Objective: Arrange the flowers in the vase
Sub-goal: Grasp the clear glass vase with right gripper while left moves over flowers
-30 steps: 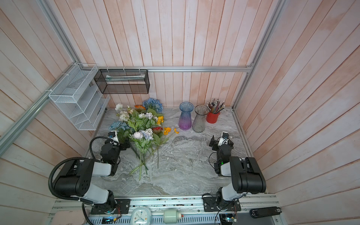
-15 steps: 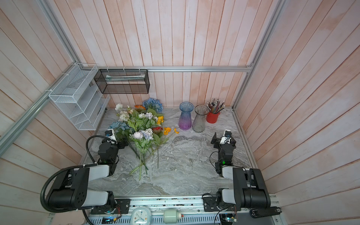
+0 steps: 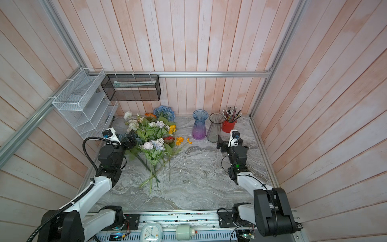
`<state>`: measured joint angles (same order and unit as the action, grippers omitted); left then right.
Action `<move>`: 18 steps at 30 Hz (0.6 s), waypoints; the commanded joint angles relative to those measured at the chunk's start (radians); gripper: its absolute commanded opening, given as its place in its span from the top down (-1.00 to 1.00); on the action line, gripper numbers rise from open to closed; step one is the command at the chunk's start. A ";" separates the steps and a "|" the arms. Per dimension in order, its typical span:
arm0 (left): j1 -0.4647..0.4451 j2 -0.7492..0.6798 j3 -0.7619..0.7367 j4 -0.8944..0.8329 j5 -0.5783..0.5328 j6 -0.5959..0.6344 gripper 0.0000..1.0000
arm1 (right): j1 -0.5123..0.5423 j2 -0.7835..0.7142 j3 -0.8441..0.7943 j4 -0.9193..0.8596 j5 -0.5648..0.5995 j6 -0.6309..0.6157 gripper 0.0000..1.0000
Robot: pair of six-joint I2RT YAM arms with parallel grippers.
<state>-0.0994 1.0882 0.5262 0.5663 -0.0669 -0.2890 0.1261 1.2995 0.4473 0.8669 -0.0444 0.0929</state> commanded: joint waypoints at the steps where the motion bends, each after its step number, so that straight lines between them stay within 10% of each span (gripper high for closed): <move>1: -0.034 0.022 0.044 -0.065 0.103 -0.057 -1.00 | 0.007 0.103 0.077 0.045 -0.065 -0.014 -0.93; 18: -0.134 0.103 0.061 -0.029 0.220 -0.154 -1.00 | 0.011 0.529 0.327 0.318 -0.051 -0.098 -0.93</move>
<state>-0.2302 1.1904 0.5667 0.5304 0.1318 -0.4271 0.1314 1.7992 0.7216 1.1431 -0.1078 0.0288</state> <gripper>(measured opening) 0.998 0.964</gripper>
